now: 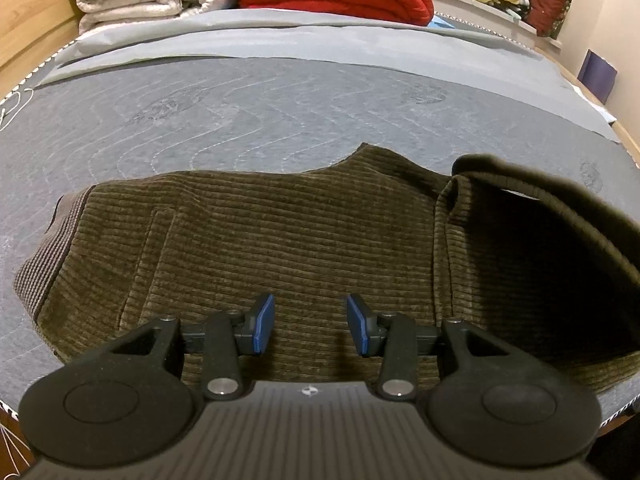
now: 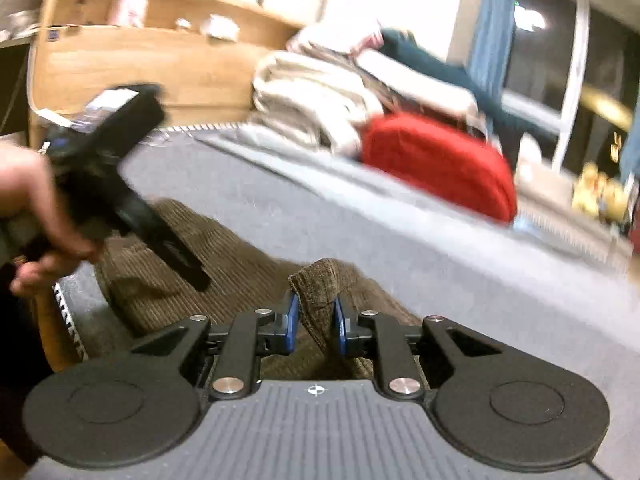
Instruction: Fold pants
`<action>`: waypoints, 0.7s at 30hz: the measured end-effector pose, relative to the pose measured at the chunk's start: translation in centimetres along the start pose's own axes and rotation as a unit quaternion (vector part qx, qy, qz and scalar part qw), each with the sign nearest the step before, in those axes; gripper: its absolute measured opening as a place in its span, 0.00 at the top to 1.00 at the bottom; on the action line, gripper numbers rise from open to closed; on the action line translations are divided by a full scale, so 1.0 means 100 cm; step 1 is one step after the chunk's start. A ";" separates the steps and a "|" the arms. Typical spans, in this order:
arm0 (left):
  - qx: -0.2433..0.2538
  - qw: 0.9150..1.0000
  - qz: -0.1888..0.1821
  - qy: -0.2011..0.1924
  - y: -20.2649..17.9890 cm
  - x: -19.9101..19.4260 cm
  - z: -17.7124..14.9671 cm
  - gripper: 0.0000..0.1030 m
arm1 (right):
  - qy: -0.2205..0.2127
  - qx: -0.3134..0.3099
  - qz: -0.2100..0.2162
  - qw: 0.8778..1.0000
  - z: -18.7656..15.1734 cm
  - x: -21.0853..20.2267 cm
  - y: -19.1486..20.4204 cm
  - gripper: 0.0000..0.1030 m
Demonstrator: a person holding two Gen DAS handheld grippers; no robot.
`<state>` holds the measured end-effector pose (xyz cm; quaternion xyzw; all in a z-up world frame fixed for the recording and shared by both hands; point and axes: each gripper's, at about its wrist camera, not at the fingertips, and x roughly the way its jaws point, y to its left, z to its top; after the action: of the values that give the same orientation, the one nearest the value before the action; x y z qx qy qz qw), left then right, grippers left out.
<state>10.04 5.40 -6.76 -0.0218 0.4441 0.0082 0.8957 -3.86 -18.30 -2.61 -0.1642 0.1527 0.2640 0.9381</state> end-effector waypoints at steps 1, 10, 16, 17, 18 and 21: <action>0.001 1.000 0.001 0.001 -0.002 0.001 0.000 0.57 | -0.002 -0.003 0.005 1.000 -0.003 -0.002 0.003 0.81; 0.011 1.000 -0.012 0.008 -0.024 0.006 0.001 0.57 | 0.148 -0.063 0.084 0.983 -0.047 0.023 0.026 0.73; 0.016 1.000 -0.023 0.008 -0.043 0.015 0.008 0.57 | 0.094 0.070 0.006 0.993 -0.034 -0.017 -0.045 0.60; 0.013 1.000 -0.027 0.005 -0.048 0.016 0.010 0.57 | 0.104 0.087 -0.022 0.990 -0.039 -0.019 -0.058 0.60; 0.011 0.999 -0.033 0.002 -0.051 0.016 0.013 0.57 | 0.118 0.102 -0.047 0.987 -0.045 -0.020 -0.069 0.60; 0.000 0.998 -0.056 -0.009 -0.061 0.020 0.022 0.57 | 0.207 0.134 -0.088 0.965 -0.078 -0.012 -0.093 0.60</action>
<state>13.24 -0.63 -6.80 -0.0465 0.4343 -0.0418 0.8986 -1.33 -29.32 -7.09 -0.1010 0.3623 0.1181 0.9190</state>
